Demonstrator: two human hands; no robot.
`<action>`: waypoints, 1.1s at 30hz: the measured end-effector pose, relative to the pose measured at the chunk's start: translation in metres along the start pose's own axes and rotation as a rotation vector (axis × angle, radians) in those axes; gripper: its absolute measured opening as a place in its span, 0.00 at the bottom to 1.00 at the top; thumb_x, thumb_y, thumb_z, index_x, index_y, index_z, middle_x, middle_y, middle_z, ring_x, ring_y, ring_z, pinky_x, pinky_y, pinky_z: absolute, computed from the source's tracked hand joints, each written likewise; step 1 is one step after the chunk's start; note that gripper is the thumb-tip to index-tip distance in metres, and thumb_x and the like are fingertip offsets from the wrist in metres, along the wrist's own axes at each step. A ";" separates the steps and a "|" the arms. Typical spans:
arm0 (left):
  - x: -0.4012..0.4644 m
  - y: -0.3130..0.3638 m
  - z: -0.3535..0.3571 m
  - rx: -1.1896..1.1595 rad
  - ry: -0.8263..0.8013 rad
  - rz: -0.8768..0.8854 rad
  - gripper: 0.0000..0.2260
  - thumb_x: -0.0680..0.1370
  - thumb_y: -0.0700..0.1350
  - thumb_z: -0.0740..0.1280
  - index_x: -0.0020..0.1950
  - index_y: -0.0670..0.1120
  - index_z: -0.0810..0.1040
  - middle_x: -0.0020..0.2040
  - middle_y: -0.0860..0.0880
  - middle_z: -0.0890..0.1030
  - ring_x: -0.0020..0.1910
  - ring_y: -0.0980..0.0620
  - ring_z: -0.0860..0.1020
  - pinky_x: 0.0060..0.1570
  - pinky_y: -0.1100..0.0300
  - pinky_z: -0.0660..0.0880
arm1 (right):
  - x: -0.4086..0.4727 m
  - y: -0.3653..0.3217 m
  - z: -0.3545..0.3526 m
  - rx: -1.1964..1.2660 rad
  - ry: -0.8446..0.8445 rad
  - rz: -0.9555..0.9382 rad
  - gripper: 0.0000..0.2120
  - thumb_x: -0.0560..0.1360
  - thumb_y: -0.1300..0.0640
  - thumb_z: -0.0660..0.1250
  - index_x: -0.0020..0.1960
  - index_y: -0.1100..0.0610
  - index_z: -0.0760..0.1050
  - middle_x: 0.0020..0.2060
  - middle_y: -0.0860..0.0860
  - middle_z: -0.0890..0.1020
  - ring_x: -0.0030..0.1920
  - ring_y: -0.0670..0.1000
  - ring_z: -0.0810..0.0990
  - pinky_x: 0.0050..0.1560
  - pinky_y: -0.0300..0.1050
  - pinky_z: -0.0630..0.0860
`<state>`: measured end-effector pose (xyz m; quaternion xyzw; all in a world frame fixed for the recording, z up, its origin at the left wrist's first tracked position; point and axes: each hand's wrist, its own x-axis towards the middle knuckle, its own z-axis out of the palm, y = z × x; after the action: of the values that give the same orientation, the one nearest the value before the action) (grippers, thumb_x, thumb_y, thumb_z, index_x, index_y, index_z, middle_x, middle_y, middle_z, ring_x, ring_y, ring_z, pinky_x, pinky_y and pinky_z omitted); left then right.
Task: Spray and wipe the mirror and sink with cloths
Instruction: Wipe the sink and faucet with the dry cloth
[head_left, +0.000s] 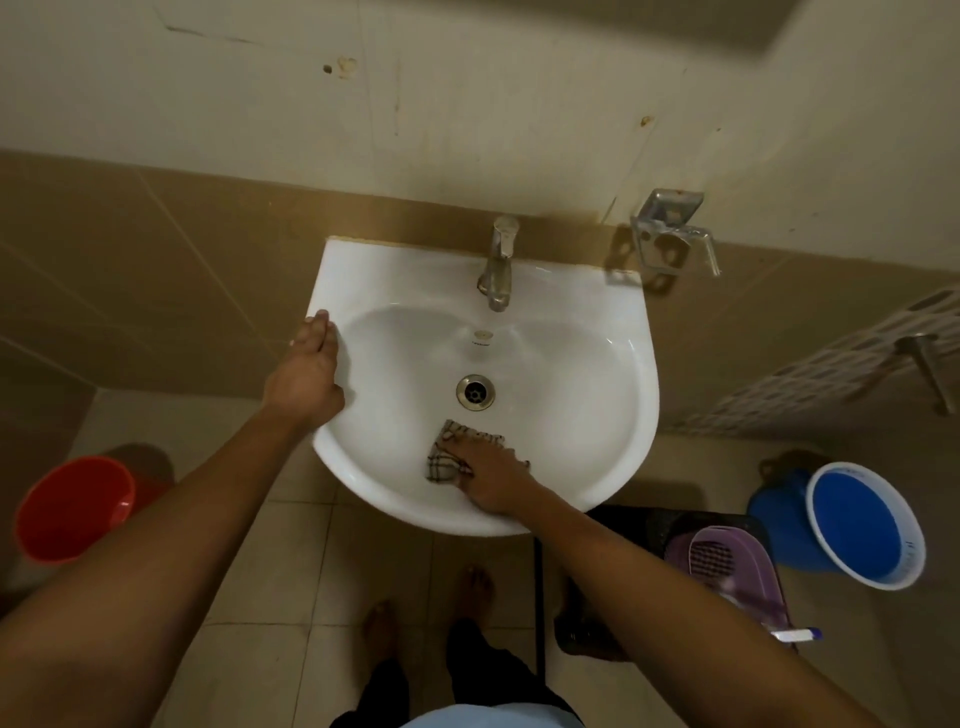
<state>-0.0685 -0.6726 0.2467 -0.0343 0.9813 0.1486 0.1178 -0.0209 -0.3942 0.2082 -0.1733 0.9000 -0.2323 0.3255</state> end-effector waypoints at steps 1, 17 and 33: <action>0.000 0.001 0.001 -0.004 0.003 -0.007 0.39 0.73 0.35 0.65 0.79 0.38 0.48 0.81 0.44 0.44 0.79 0.47 0.43 0.77 0.50 0.53 | -0.003 0.017 -0.007 -0.053 -0.003 0.006 0.25 0.81 0.54 0.60 0.77 0.50 0.60 0.77 0.53 0.60 0.77 0.55 0.57 0.77 0.55 0.52; 0.007 0.004 0.013 -0.025 0.063 -0.051 0.40 0.70 0.31 0.65 0.79 0.37 0.51 0.80 0.42 0.46 0.79 0.45 0.45 0.77 0.51 0.47 | 0.054 0.122 -0.162 -1.240 -0.069 -0.475 0.19 0.79 0.56 0.59 0.70 0.50 0.72 0.72 0.50 0.70 0.74 0.53 0.66 0.76 0.57 0.53; 0.012 0.007 -0.002 0.041 0.169 -0.010 0.30 0.72 0.34 0.66 0.74 0.34 0.65 0.76 0.37 0.63 0.74 0.37 0.63 0.69 0.44 0.68 | 0.014 0.104 -0.091 -0.699 0.016 0.038 0.28 0.80 0.58 0.55 0.78 0.48 0.55 0.79 0.53 0.51 0.78 0.58 0.46 0.75 0.66 0.39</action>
<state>-0.0811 -0.6667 0.2473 -0.0493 0.9904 0.1242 0.0358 -0.1081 -0.2859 0.2078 -0.2558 0.9307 0.0947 0.2438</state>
